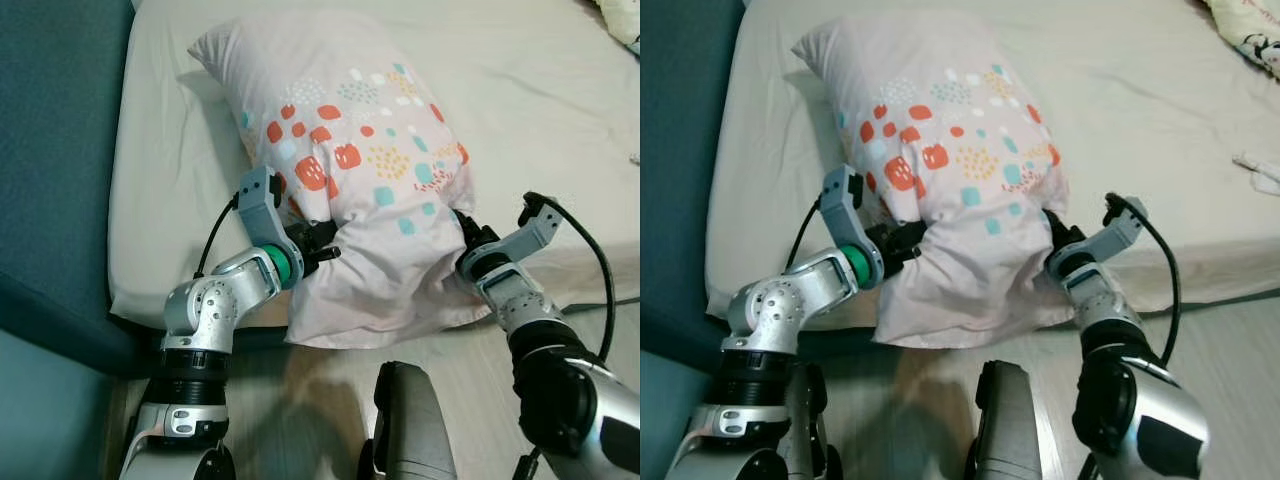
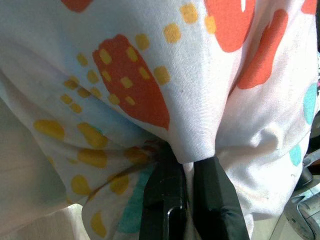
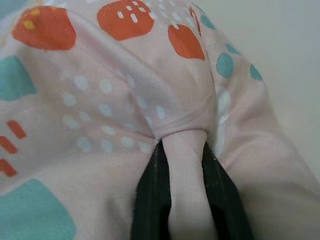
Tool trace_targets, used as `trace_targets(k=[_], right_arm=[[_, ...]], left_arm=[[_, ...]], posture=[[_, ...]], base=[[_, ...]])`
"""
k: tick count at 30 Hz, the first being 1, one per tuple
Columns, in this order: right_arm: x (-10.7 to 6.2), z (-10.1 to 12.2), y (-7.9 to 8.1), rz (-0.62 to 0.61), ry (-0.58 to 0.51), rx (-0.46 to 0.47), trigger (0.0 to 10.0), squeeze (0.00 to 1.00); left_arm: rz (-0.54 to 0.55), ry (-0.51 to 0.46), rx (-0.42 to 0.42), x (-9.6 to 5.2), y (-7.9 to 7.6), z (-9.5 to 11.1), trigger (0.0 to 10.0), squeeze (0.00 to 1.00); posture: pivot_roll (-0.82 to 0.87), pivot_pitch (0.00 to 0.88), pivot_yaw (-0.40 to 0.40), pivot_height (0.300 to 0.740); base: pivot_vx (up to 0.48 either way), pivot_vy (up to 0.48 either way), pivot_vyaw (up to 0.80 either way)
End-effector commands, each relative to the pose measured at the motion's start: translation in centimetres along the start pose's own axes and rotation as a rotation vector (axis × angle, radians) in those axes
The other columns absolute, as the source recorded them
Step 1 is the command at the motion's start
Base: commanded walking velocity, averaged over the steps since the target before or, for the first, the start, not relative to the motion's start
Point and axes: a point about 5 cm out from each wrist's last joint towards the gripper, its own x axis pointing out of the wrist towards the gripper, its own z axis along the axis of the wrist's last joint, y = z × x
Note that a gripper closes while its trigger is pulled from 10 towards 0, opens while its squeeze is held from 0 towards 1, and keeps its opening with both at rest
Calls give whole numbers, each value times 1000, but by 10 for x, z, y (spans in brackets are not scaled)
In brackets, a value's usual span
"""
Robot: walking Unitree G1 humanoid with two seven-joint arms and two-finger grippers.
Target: Clean up the room
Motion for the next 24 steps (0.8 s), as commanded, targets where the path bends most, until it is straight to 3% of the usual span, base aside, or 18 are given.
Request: trace_targets(k=[1, 5, 9, 11, 12, 15, 16, 17, 18, 20, 24], right_arm=[[-4, -21, -5, -10, 64, 59, 0, 0], [-4, -29, -5, -22, 68, 88, 0, 0], [-5, -31, -7, -35, 70, 97, 0, 0], [-3, -30, -3, -27, 60, 129, 0, 0], [2, -29, 4, -14, 62, 141, 4588, 0], [5, -29, 10, -4, 64, 148, 4588, 0], [10, -29, 18, 17, 61, 152, 10000, 0], [10, -29, 18, 17, 61, 152, 10000, 0], [16, -29, 31, 51, 63, 154, 10000, 0], [16, -29, 31, 51, 63, 154, 10000, 0], [42, -33, 104, 208, 91, 71, 10000, 0]], left_arm=[[-20, 33, 11, 2, -8, -9, 0, 0], [4, 4, 142, 1, -10, -3, 0, 0], [16, -13, 186, 1, -11, -1, 0, 0], [20, -69, 266, 3, -16, 13, 0, 0], [15, -128, 310, 5, -22, 29, 0, 0], [10, -169, 338, 6, -27, 41, 0, 0], [4, -210, 362, 6, -32, 54, 0, 0], [4, -210, 362, 6, -32, 54, 0, 0], [-1, -252, 385, 7, -38, 68, 0, 0], [-1, -252, 385, 7, -38, 68, 0, 0], [16, -409, 487, -1, -54, 121, 0, 0]], posture=[[102, 167, 36, 535], [105, 171, 35, 535], [105, 171, 35, 535], [113, 177, 35, 535], [117, 178, 35, 535], [117, 178, 35, 535], [124, 176, 32, 535], [124, 176, 32, 535], [136, 177, 26, 535], [136, 177, 26, 535], [189, 183, 3, 535]], base=[[0, 0, 0], [0, 0, 0], [0, 0, 0], [0, 0, 0], [0, 0, 0], [0, 0, 0], [0, 0, 0], [0, 0, 0], [0, 0, 0], [0, 0, 0], [0, 0, 0]])
